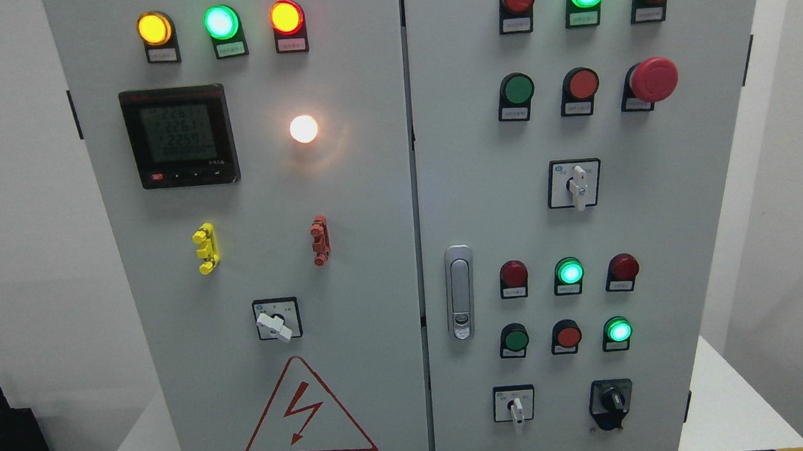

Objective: Release door handle
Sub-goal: 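Raise the right hand from below toward the silver door handle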

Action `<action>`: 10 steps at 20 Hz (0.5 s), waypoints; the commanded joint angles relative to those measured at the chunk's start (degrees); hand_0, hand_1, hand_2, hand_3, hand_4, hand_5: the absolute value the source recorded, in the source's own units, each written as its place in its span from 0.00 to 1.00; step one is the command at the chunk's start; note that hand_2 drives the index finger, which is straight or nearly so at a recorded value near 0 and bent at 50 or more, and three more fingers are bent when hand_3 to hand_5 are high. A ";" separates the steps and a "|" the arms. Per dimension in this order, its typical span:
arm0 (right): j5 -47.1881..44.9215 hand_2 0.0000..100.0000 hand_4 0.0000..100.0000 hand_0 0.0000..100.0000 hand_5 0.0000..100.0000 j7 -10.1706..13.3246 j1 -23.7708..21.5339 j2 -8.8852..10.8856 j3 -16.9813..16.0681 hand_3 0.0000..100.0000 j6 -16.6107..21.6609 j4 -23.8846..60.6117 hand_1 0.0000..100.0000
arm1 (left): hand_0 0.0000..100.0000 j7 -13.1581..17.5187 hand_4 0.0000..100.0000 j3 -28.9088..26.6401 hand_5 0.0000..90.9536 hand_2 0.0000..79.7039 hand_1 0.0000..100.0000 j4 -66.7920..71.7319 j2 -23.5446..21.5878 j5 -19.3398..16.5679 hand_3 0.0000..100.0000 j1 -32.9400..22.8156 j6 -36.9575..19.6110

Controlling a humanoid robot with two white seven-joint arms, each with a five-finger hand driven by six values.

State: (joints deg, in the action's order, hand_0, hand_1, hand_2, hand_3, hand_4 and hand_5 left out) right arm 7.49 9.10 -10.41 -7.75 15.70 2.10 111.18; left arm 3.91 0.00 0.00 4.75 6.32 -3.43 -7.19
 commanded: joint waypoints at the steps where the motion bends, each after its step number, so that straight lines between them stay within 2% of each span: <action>1: 0.25 0.07 0.14 0.44 0.10 -0.04 0.12 -0.07 -0.14 0.22 0.01 0.01 0.15 | 0.12 0.05 0.00 0.70 0.00 0.00 0.39 -0.88 0.00 0.01 0.00 0.00 -0.02; 8: 0.42 0.07 0.15 0.45 0.11 -0.04 0.12 -0.07 -0.06 0.24 0.10 0.27 0.14 | 0.12 0.05 0.00 0.70 0.00 0.00 0.39 -0.88 0.00 0.01 0.00 0.00 -0.02; 10: 2.60 0.07 0.19 0.45 0.11 -0.04 0.21 0.02 -0.06 0.32 0.36 0.71 0.14 | 0.12 0.05 0.00 0.70 0.00 0.00 0.39 -0.88 0.00 0.01 0.00 0.00 -0.02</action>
State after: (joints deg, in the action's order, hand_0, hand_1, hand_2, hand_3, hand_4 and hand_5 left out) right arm 8.17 8.99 -10.32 -7.78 15.68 2.12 111.29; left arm 3.91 0.00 0.00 4.75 6.33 -3.43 -7.19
